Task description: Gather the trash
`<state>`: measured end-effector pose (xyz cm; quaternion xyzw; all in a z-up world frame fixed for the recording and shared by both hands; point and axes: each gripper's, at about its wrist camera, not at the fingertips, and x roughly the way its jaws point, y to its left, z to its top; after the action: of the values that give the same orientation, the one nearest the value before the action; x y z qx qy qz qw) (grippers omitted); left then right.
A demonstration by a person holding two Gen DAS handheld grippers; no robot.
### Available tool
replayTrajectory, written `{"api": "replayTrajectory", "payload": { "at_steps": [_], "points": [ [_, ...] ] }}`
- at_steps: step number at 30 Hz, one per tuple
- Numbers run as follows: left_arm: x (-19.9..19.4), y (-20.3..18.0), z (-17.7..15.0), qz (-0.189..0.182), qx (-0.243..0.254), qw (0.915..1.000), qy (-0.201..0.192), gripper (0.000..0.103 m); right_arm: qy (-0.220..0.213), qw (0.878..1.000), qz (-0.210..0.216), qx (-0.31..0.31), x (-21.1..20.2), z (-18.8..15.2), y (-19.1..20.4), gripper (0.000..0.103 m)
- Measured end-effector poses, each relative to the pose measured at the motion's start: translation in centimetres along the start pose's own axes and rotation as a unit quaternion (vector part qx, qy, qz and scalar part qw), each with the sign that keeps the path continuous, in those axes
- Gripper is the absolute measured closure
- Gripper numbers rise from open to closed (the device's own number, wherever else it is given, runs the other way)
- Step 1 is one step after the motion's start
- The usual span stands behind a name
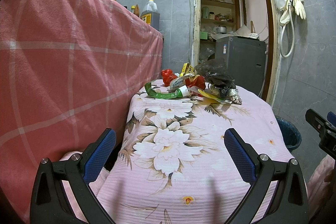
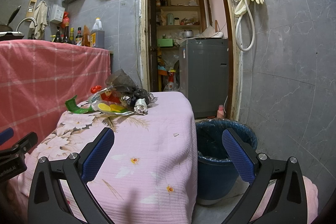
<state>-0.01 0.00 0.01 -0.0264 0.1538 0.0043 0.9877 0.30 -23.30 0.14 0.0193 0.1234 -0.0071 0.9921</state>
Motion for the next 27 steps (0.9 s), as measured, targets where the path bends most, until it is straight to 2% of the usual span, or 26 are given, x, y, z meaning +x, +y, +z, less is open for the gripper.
{"api": "replayTrajectory", "payload": {
  "at_steps": [19,27],
  "points": [
    [0.4,-0.6,-0.1,-0.001,0.001,1.0000,0.008,0.002,0.008,1.000,0.006,0.000,0.1,-0.2,0.2,0.000],
    [3.5,-0.7,2.8,0.013,0.029,0.9994,0.009,0.002,0.038,0.999,0.016,-0.002,2.2,1.0,-0.5,0.000]
  ]
}}
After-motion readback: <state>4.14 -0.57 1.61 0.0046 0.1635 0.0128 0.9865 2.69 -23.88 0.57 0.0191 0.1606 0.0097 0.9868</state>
